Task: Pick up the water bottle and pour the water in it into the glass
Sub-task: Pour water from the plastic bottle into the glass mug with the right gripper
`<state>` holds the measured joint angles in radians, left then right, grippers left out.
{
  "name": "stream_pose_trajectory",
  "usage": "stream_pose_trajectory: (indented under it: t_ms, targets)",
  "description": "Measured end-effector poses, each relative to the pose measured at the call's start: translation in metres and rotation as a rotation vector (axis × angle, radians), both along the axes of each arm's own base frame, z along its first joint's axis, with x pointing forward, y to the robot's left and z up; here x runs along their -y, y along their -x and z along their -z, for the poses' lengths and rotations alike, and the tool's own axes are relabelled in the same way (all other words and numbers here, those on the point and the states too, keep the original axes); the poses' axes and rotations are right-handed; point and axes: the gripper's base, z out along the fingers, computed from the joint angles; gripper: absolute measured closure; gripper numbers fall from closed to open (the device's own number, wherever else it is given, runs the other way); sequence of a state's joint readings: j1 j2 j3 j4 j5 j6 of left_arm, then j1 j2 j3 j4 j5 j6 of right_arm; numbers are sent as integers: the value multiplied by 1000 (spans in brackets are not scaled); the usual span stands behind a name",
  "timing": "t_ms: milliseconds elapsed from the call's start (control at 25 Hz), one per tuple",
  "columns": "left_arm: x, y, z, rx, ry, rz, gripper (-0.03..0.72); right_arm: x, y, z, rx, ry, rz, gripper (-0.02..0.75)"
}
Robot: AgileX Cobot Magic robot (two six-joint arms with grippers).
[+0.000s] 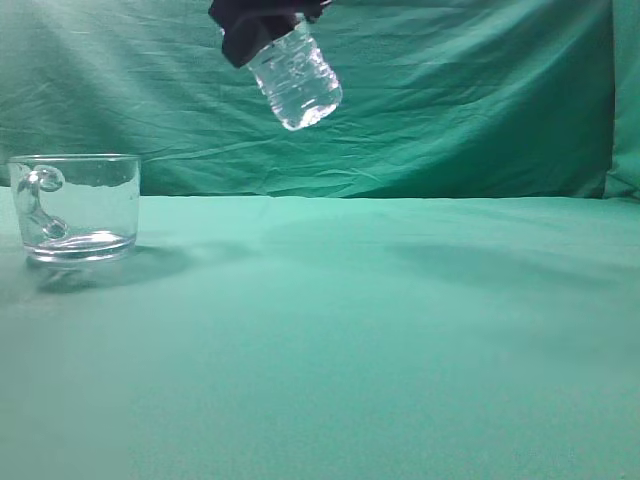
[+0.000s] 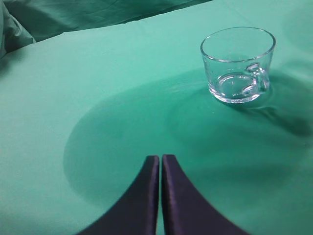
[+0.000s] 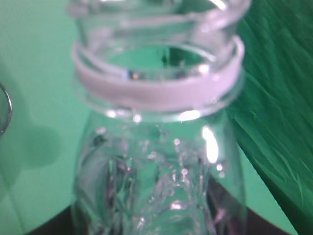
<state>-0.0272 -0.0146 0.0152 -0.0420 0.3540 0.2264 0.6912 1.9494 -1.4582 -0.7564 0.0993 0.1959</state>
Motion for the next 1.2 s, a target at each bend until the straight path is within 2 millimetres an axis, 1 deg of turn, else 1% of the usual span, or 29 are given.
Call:
stream_pose_trajectory:
  t_ms: [320,440,720,920,1200]
  targets:
    - [0,0,0,0,0,0,688,-37,-17,25,55,87,-62,422]
    - [0,0,0,0,0,0,688,-47,-22,34,84,123,-91,422]
    - [0,0,0,0,0,0,688,-60,-33,49,188,214,-187,422]
    - [0,0,0,0,0,0,688,-68,-34,64,256,278,-291,422]
    - [0,0,0,0,0,0,688,-69,-34,66,360,408,-378,422]
